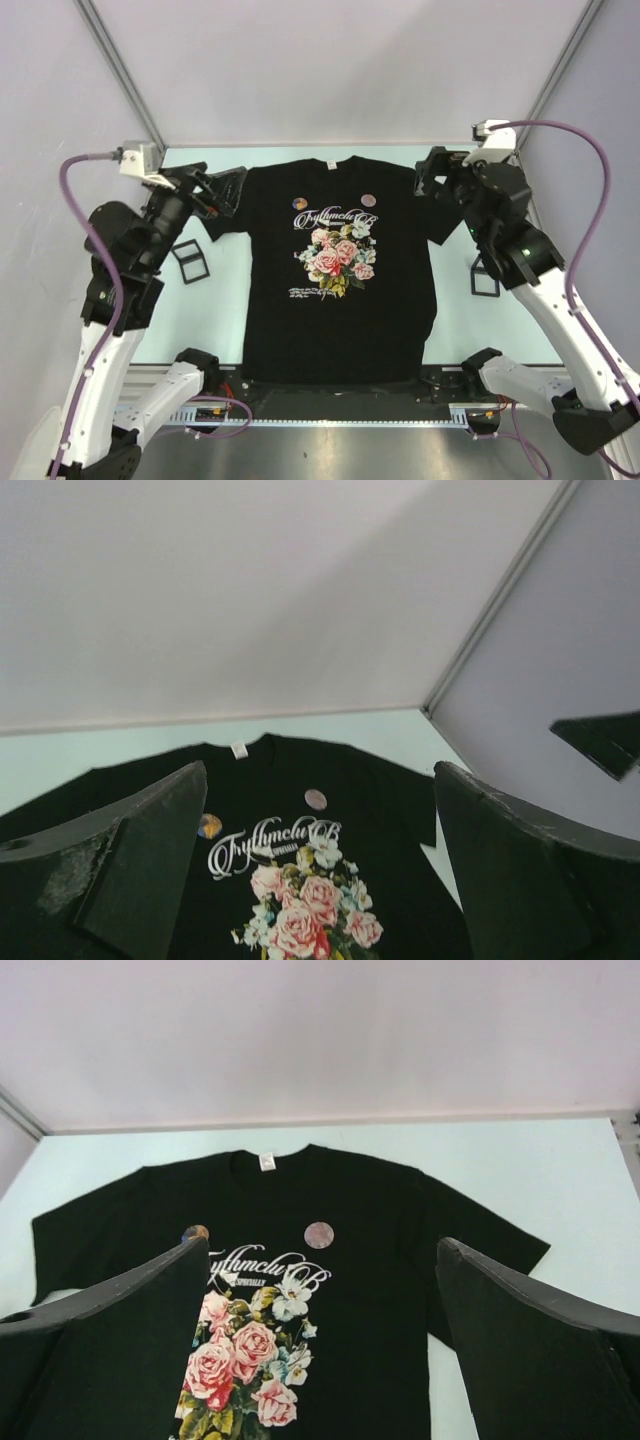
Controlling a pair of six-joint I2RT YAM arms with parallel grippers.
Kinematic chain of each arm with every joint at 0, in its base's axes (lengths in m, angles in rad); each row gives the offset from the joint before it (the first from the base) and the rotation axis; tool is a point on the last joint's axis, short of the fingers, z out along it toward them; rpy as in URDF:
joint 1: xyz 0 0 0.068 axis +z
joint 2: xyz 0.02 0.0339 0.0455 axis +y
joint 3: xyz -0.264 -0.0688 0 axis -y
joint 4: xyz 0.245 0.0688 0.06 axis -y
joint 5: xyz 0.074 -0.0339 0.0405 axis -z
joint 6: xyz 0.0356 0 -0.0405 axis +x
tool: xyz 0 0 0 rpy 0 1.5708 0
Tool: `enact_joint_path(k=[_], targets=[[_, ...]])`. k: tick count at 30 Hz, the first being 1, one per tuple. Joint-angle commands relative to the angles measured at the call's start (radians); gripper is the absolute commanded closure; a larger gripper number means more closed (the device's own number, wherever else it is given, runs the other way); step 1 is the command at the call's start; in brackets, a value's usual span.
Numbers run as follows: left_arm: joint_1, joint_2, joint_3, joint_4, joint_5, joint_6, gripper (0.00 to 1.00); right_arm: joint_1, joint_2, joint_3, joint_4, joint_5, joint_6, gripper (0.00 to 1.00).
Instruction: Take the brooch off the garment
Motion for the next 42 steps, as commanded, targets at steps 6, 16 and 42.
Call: enact_joint_path(k=[6, 16, 42], targets=[[0.006, 0.252, -0.013, 0.116, 0.233, -0.067, 0.06, -0.009, 0.258, -0.008, 0.17, -0.044, 0.165, 0.0], [0.005, 0.75, 0.061, 0.487, 0.331, -0.192, 0.08, -0.053, 0.803, 0.101, 0.59, -0.332, 0.342, 0.0], [-0.156, 1.584, 0.622, 0.393, 0.371, -0.161, 0.58, -0.254, 1.099, 0.127, 0.48, -0.535, 0.428, 0.58]])
